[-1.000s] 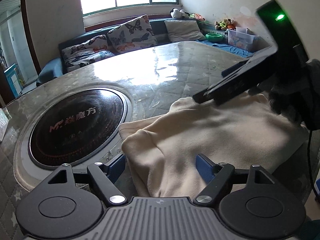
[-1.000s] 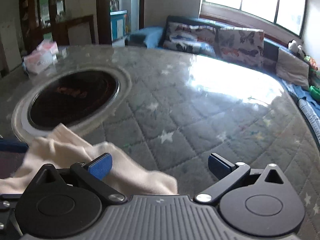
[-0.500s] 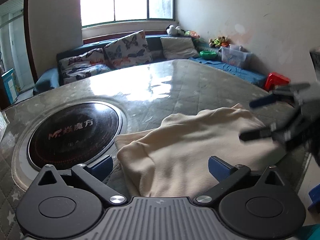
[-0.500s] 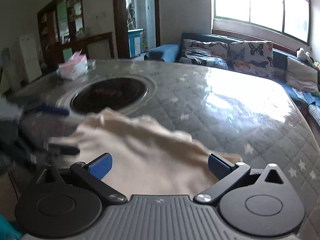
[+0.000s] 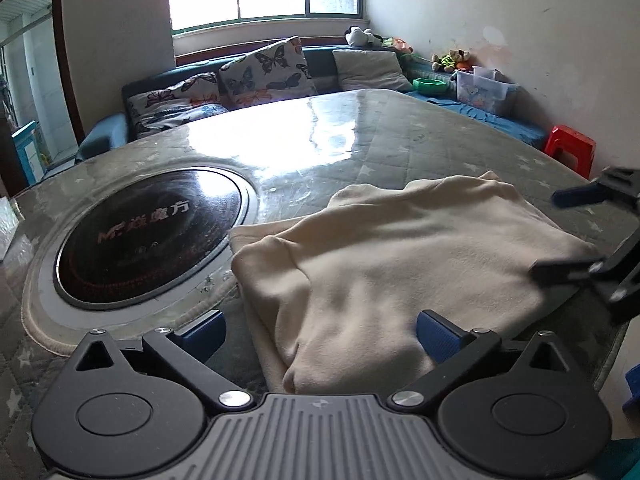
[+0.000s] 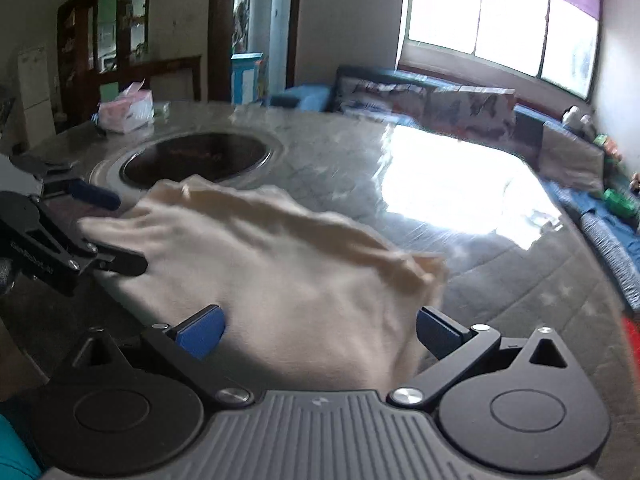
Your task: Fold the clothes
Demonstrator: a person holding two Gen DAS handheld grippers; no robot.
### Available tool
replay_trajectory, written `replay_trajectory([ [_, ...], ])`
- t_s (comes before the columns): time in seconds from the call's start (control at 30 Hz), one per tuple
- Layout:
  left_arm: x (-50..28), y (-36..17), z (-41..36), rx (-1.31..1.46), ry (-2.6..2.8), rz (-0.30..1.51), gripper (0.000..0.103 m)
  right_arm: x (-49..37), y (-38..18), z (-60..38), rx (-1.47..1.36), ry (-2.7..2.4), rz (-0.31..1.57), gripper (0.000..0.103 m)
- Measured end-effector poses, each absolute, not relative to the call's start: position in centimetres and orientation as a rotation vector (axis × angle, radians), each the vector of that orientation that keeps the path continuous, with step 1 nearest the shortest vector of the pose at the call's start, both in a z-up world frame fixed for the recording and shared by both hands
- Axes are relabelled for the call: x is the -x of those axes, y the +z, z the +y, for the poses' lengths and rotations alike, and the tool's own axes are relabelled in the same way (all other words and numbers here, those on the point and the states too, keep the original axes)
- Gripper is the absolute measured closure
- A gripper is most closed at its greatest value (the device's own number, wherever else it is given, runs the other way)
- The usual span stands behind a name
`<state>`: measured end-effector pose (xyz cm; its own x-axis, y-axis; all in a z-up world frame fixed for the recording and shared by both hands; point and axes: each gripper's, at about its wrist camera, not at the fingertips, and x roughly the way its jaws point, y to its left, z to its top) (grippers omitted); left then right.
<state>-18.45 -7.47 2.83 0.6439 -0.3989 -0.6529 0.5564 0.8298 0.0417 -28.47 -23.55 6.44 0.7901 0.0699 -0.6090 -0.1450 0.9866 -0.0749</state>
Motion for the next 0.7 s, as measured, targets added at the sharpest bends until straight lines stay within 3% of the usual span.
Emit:
replay_trajectory([
  [0.7,18.6,3.0,-6.7,-0.214,-0.515,0.694,0.0,31.0,5.3,-27.7,0.147,-0.042,0.678,0.0],
])
